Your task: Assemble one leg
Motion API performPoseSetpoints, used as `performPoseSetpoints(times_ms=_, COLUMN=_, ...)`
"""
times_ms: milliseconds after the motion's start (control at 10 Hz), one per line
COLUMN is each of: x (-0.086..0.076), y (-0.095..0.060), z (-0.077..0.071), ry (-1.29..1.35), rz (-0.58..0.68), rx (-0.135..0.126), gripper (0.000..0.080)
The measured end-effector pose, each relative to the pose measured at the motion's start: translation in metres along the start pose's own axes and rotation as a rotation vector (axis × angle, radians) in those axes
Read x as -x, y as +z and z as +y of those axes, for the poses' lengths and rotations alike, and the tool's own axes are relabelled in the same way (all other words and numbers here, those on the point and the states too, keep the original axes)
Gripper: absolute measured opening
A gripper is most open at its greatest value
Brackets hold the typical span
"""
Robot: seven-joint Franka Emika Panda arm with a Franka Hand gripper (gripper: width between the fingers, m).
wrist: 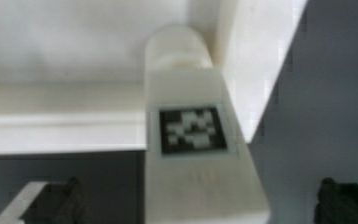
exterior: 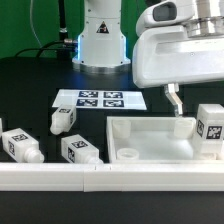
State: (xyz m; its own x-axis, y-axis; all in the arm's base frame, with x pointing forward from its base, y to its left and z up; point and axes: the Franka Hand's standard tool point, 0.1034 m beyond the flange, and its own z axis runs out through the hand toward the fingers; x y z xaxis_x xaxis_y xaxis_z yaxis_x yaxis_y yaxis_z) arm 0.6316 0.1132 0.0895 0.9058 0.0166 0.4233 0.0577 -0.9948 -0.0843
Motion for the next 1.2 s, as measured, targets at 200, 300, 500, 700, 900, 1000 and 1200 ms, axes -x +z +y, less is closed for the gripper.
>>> performPoseSetpoints(times_ms=200, x=-0.001, y=0.004, z=0.001, ry=0.011, rz=-0.136, rx=-0.011, gripper=0.0649)
performPoseSetpoints(times_ms=300, x=0.0, y=0.005, z=0.005, ry=0.013, rz=-0.222, rx=-0.015, gripper=0.0649)
performPoseSetpoints(times_ms=500, x=-0.006, y=0.004, z=0.018, ry=0.036, rz=-0.344, rx=-0.019, gripper=0.0649)
performPoseSetpoints(times_ms=700, x=-0.007, y=0.003, z=0.018, ry=0.038, rz=-0.397, rx=-0.025, gripper=0.0533)
performPoseSetpoints(times_ms=900, x=-0.006, y=0.003, z=0.018, ry=0.038, rz=-0.397, rx=-0.025, gripper=0.0395)
performPoseSetpoints(times_ms=1000, x=-0.006, y=0.003, z=0.018, ry=0.038, rz=-0.397, rx=-0.025, gripper=0.0285)
performPoseSetpoints(times_ms=1200, x=-0.006, y=0.003, z=0.018, ry=0.038, rz=-0.397, rx=-0.025, gripper=0.0285)
